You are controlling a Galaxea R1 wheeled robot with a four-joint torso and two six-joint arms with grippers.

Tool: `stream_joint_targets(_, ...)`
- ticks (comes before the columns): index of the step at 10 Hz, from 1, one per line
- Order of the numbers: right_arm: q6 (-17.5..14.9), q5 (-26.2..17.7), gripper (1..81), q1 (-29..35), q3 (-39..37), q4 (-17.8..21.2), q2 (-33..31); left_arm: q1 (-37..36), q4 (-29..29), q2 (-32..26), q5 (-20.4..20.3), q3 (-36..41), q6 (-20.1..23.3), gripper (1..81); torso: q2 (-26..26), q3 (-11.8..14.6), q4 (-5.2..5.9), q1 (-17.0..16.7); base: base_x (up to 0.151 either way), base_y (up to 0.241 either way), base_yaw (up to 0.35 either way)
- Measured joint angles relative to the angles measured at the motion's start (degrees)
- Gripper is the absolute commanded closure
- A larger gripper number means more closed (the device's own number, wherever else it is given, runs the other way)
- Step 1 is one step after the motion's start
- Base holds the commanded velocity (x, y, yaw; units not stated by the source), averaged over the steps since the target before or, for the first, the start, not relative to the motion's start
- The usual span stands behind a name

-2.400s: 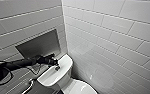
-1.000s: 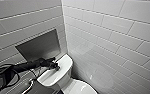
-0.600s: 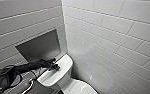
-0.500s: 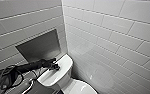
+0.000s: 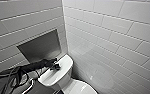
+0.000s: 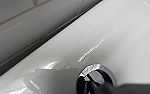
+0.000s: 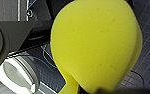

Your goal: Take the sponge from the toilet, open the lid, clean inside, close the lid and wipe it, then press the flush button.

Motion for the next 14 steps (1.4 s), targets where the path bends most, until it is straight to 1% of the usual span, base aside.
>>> stream_joint_targets(1, 0.0, 0.0, 81.1, 0.0, 0.0, 0.0, 0.2, 0.0, 0.4, 0.9, 0.5, -1.3, 0.1, 81.1, 0.0, 0.0, 0.00, -0.1, 0.000, 0.000, 0.000)
stream_joint_targets(3, 0.0, -0.1, 81.1, 0.0, -0.3, 0.0, 0.7, 0.2, 1.2, 1.0, 0.3, -1.2, 0.2, 81.1, -0.1, 0.1, 0.00, -0.2, 0.000, 0.000, 0.000)
stream_joint_targets(6, 0.0, -0.4, 81.1, 0.0, -0.6, 0.0, 1.0, 0.3, 2.5, -1.1, -1.1, 3.1, 0.3, 81.1, -0.1, 0.0, 0.00, -0.1, 0.000, 0.000, 0.000)
stream_joint_targets(7, 0.0, -0.4, 81.1, 0.0, -0.6, 0.0, 1.2, 0.2, 2.8, -2.4, -1.5, 5.6, 0.3, 81.1, 0.0, 0.0, 0.00, -0.1, 0.000, 0.000, 0.000)
stream_joint_targets(8, 0.0, -0.5, 81.1, 0.0, -0.6, 0.0, 1.5, -0.3, 2.6, -4.0, -3.2, 8.9, 0.4, 81.1, 0.0, 0.0, 0.00, -0.1, 0.000, 0.000, 0.000)
stream_joint_targets(10, 0.0, -0.5, 81.1, 0.2, -0.6, 0.0, 1.7, -4.2, 1.0, -6.6, -4.9, 16.9, 0.8, 81.1, 0.0, 0.0, 0.00, 0.0, 0.000, 0.000, 0.000)
stream_joint_targets(14, -0.1, -0.5, 81.1, 0.5, -0.8, -0.1, 1.9, -7.1, -1.2, -16.8, -4.7, 30.7, -0.3, 81.1, 0.1, 0.0, -0.02, 0.0, 0.000, 0.000, 0.000)
